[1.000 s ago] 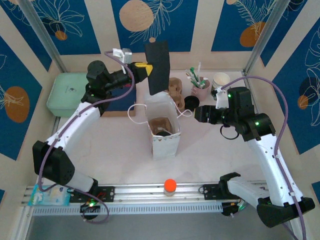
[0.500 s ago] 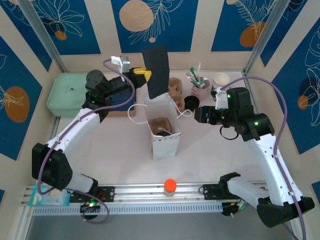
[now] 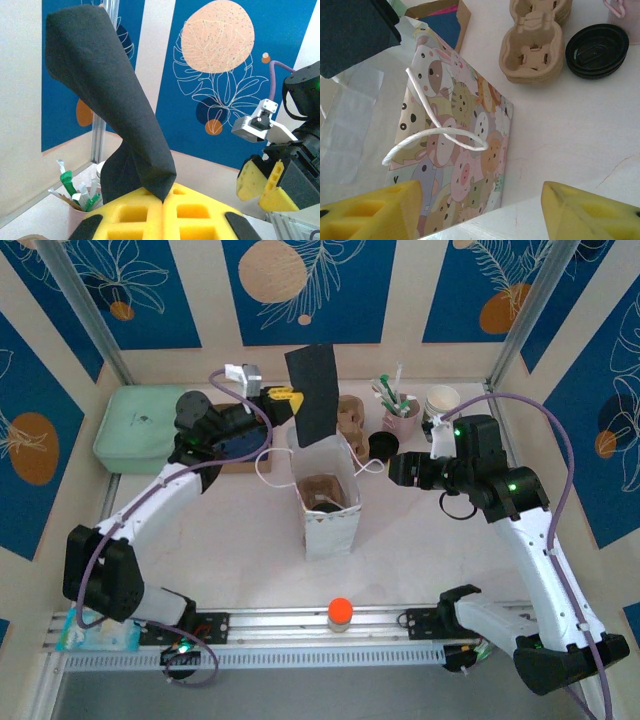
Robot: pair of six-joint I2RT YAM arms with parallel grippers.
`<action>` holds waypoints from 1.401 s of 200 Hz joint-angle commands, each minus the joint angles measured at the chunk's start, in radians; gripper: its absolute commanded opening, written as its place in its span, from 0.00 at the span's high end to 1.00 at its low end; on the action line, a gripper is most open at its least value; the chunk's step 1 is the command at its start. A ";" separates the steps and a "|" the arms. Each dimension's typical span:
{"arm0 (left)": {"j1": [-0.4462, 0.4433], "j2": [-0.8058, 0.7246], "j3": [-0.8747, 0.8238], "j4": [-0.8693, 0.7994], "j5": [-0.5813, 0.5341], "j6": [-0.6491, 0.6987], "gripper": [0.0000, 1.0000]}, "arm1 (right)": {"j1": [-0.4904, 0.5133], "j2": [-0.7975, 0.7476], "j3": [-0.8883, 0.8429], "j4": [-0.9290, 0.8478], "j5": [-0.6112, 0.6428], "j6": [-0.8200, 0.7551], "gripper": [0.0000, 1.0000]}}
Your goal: Pack the takeout coffee
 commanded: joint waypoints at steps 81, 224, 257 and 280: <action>-0.015 -0.063 -0.075 0.035 -0.019 0.076 1.00 | 0.006 -0.014 -0.021 0.019 -0.016 0.014 0.35; -0.043 -0.077 -0.108 -0.039 -0.071 0.200 1.00 | 0.012 -0.010 -0.014 0.025 -0.021 0.019 0.35; -0.044 -0.074 -0.112 -0.043 -0.081 0.211 1.00 | 0.013 -0.006 -0.014 0.028 -0.022 0.018 0.35; -0.045 -0.070 -0.114 -0.045 -0.084 0.216 1.00 | 0.013 -0.005 -0.011 0.028 -0.023 0.018 0.35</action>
